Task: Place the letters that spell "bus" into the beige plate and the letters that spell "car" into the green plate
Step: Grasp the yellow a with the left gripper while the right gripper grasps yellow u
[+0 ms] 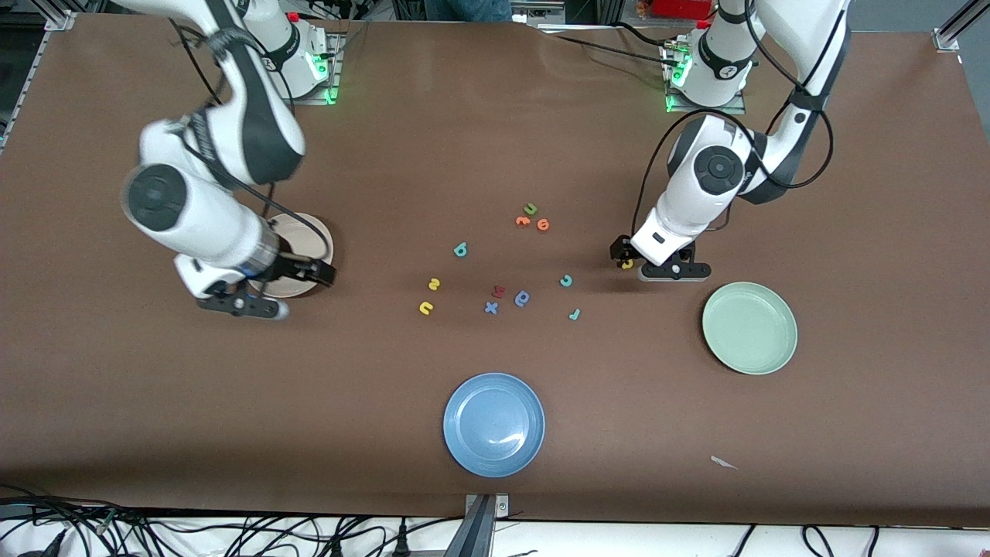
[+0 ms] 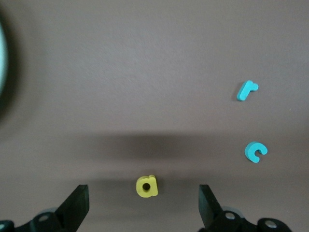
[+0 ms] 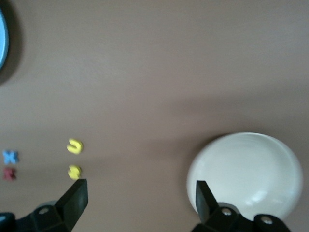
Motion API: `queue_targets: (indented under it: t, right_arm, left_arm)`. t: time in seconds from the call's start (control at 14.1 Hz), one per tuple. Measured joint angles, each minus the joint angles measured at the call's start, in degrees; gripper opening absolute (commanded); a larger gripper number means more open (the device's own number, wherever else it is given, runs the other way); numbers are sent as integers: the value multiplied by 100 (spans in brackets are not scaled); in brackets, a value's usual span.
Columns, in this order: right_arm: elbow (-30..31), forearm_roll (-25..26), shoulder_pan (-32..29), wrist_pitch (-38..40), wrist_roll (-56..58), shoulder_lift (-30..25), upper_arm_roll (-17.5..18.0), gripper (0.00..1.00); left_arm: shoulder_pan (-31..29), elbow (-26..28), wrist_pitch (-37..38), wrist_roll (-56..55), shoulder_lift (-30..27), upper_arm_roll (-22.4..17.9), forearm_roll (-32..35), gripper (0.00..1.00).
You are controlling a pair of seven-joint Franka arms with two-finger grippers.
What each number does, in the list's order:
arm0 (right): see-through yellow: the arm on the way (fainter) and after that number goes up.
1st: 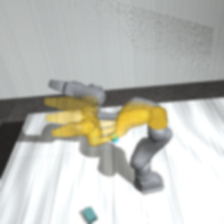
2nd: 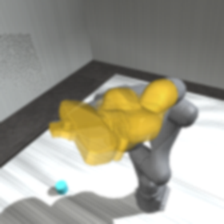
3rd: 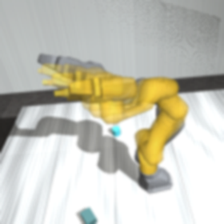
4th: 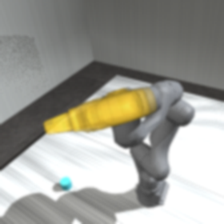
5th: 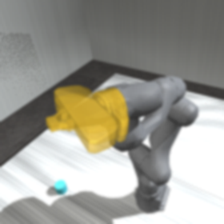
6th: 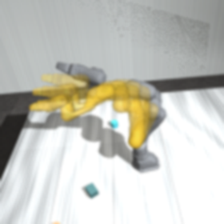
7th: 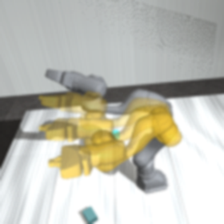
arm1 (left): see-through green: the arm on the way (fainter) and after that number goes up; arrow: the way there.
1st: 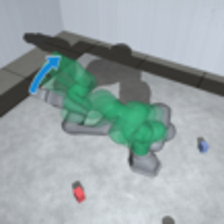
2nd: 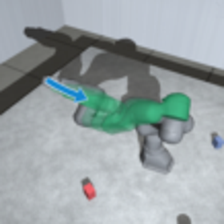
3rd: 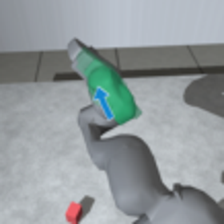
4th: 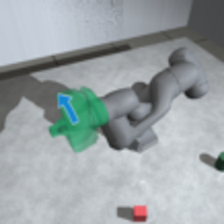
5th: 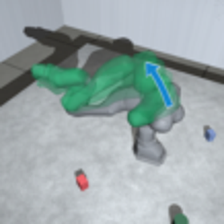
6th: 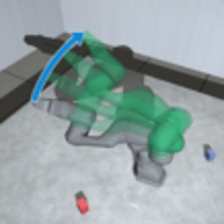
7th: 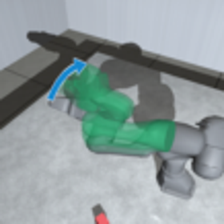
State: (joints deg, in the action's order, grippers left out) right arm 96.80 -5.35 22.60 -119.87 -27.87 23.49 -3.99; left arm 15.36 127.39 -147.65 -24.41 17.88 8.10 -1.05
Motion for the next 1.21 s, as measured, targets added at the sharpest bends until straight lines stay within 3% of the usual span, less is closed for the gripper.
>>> queue_targets:
  t: [0.28,0.64,1.21]
  right_arm:
    - [-13,-3,444,-1032,-1115,923,1,64]
    - [-199,-3,970,-1766,-2527,1608,3,64]
    - [-312,-3,1128,-2104,-2869,1832,-5,65]
  left_arm:
    - [124,11,-288,-520,458,7,599,96]
    - [129,4,-345,-865,676,7,933,78]
    - [138,-5,-320,-1013,790,19,933,53]
